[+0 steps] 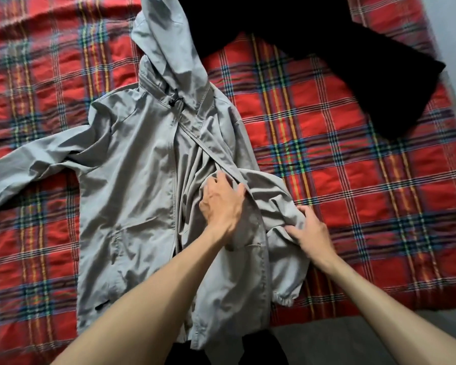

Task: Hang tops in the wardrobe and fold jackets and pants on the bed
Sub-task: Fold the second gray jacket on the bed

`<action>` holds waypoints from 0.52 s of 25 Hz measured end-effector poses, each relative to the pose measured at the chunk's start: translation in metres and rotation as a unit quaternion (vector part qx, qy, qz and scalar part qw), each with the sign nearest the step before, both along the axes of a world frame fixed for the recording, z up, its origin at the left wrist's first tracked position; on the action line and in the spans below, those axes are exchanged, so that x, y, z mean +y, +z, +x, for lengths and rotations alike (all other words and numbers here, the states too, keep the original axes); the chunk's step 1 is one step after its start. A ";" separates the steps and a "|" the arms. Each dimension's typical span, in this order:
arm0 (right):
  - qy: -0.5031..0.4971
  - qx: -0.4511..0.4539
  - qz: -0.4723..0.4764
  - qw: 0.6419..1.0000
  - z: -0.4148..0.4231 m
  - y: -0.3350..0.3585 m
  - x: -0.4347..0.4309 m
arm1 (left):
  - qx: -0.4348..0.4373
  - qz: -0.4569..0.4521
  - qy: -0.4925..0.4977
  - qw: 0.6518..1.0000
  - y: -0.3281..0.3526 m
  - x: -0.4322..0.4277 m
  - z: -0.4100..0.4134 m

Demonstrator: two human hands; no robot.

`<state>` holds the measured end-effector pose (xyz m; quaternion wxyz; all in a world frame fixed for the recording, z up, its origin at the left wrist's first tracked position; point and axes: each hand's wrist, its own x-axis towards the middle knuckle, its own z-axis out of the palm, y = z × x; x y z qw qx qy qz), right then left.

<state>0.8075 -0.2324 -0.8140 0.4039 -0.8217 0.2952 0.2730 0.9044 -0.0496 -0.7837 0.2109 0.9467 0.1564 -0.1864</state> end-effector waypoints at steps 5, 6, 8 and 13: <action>0.133 -0.037 -0.011 0.990 0.020 0.004 -0.005 | 0.147 0.002 0.131 0.980 -0.016 -0.028 0.029; 0.140 -0.022 -0.041 0.989 0.027 0.005 -0.012 | 0.137 -0.033 0.179 0.974 -0.019 -0.024 0.035; 0.055 0.039 -0.044 0.997 0.031 0.008 -0.017 | 0.069 -0.171 0.239 0.953 -0.014 -0.003 0.039; -0.434 -0.059 0.286 0.852 0.120 0.049 -0.024 | 0.029 -0.599 0.326 0.731 0.059 0.069 0.030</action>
